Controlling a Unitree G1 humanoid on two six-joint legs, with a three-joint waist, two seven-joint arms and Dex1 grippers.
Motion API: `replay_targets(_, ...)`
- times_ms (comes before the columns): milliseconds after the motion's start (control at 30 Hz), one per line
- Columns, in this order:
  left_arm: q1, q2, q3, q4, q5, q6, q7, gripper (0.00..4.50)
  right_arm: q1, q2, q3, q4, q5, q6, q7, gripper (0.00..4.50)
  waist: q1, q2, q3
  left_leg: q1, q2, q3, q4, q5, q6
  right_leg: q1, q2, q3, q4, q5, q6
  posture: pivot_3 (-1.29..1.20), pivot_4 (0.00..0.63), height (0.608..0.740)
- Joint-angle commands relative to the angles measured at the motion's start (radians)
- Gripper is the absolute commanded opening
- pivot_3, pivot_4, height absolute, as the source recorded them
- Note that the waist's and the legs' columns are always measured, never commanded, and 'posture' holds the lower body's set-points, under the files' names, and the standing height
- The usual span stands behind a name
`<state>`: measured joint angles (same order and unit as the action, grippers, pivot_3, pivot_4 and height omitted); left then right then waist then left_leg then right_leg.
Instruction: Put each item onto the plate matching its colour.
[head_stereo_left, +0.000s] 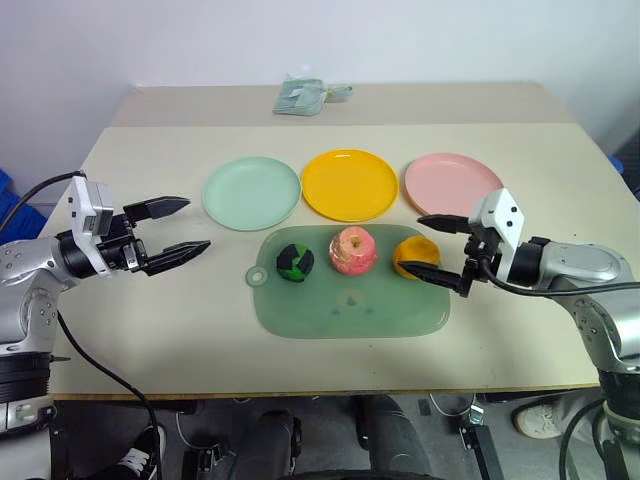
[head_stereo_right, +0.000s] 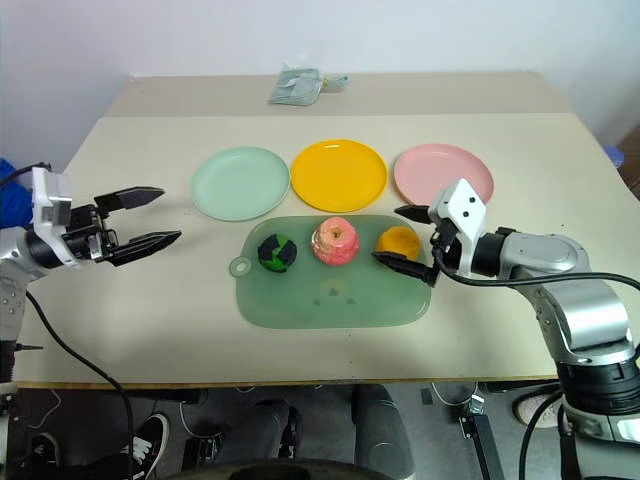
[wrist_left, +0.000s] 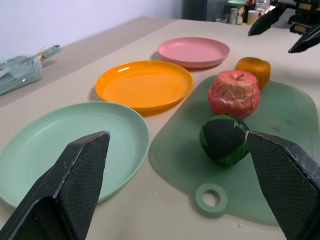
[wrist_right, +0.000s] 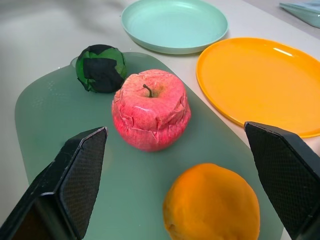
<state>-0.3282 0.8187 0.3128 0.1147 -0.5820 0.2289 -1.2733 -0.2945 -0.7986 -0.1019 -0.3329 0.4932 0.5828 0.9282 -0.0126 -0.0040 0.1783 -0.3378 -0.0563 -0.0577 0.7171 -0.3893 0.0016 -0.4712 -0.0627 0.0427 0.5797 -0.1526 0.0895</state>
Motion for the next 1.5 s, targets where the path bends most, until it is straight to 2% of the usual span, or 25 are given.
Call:
replay_targets(33,-0.025,0.001,0.027,-0.001,-0.015,-0.022,0.005,4.5,-0.032,0.009,-0.003,-0.006,0.002,-0.025,-0.001,4.47,0.0,0.0,0.0,0.0,0.0,0.0,0.0,0.0,0.0,0.0,0.0,0.0,0.0,0.0,0.0,0.0,0.15,0.74)
replay_targets(400,-0.065,-0.024,0.015,0.041,-0.005,-0.065,0.018,4.5,-0.076,0.005,-0.007,0.036,0.014,-0.042,0.021,4.47,0.0,0.0,0.0,0.0,0.0,0.0,0.0,0.001,-0.002,0.0,0.0,0.0,0.0,0.0,0.0,0.0,0.15,0.74)
replay_targets(533,-0.07,-0.023,0.009,0.047,-0.03,-0.024,-0.01,4.5,-0.076,-0.006,-0.015,0.02,0.037,-0.028,0.04,4.47,0.0,0.0,0.0,0.0,0.0,0.0,0.0,0.001,-0.002,0.0,0.0,0.0,0.0,0.0,0.0,0.0,0.15,0.74)
replay_targets(767,-0.118,-0.155,-0.118,0.039,-0.014,-0.005,-0.025,4.5,-0.037,-0.053,-0.072,-0.067,0.122,0.046,0.054,4.47,0.004,0.0,0.0,0.0,-0.001,0.0,0.001,0.001,-0.002,0.002,-0.001,0.0,0.0,0.0,0.0,0.0,0.15,0.74)
replay_targets(933,-0.136,-0.223,-0.233,0.037,0.072,-0.044,-0.011,4.5,-0.01,-0.074,-0.08,-0.084,0.11,0.043,0.054,4.47,0.001,0.0,0.0,0.0,0.0,0.0,0.001,0.001,-0.002,0.002,0.0,0.0,0.0,0.0,0.0,0.0,0.15,0.74)
replay_targets(1133,-0.17,-0.288,-0.359,0.123,0.223,-0.202,-0.01,4.5,-0.004,-0.064,-0.089,-0.12,0.125,0.063,0.012,4.47,0.003,0.0,0.0,0.0,0.0,0.0,0.001,0.001,-0.002,0.002,0.0,0.0,-0.001,0.0,0.0,0.0,0.15,0.74)
replay_targets(1367,-0.222,-0.338,-0.421,0.286,0.367,-0.377,0.051,4.5,0.002,-0.078,-0.098,-0.11,0.118,0.056,0.006,4.47,0.005,0.0,0.0,0.0,-0.001,0.0,0.001,0.001,-0.002,0.002,-0.001,0.0,-0.001,0.0,0.0,0.0,0.15,0.74)
replay_targets(1467,-0.243,-0.357,-0.428,0.351,0.386,-0.376,0.069,4.5,-0.01,-0.074,-0.091,-0.099,0.11,0.05,-0.001,4.47,0.005,0.0,0.0,0.0,0.0,0.0,0.001,0.001,-0.001,0.002,0.0,0.0,-0.001,0.0,0.0,0.0,0.15,0.74)
replay_targets(1500,-0.247,-0.369,-0.428,0.366,0.383,-0.369,0.072,4.23,-0.012,-0.071,-0.088,-0.095,0.106,0.046,-0.004,4.49,0.004,0.0,0.0,0.0,0.0,0.0,0.001,0.0,-0.001,0.002,0.0,0.0,-0.001,0.0,0.0,0.0,0.15,0.74)
